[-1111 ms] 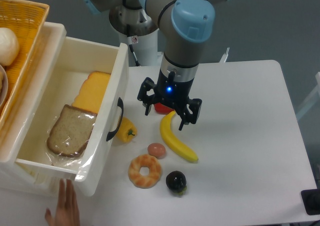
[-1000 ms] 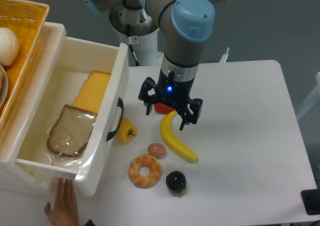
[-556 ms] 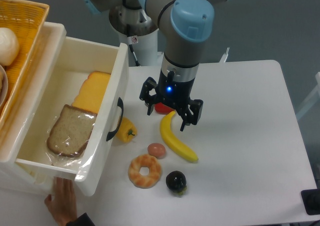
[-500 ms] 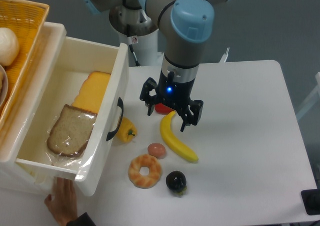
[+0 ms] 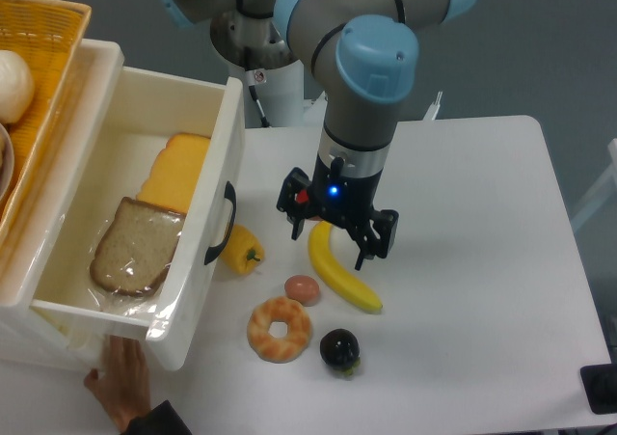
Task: Pick up the egg
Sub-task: 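Move the gripper down toward the small pink object beside the banana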
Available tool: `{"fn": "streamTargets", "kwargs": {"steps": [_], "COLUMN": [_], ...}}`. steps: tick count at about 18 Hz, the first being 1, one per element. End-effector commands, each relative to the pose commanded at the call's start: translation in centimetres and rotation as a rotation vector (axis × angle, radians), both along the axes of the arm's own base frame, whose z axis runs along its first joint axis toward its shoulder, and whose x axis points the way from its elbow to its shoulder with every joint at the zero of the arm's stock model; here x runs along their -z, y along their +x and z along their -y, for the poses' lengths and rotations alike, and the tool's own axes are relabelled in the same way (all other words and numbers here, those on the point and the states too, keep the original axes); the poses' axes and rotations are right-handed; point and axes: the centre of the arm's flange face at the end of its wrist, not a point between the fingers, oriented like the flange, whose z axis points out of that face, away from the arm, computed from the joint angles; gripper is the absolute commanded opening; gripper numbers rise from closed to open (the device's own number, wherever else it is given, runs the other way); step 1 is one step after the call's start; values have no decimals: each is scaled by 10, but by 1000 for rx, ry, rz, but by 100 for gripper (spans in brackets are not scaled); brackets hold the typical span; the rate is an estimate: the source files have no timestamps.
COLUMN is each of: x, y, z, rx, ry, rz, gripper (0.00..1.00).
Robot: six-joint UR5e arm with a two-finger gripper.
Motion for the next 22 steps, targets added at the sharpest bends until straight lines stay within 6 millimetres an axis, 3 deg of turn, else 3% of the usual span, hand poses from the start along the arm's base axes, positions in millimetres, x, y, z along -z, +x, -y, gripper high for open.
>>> {"fn": "streamTargets", "kwargs": {"steps": [10,14,22], "x": [38,63,101], "y": [-6,13,24], "z": [-10,-22,-17], "rx": [257,454,581], "ry": [-39,-156,-190], "rz": [-38,-102,-61], "gripper": [100,100,100]}}
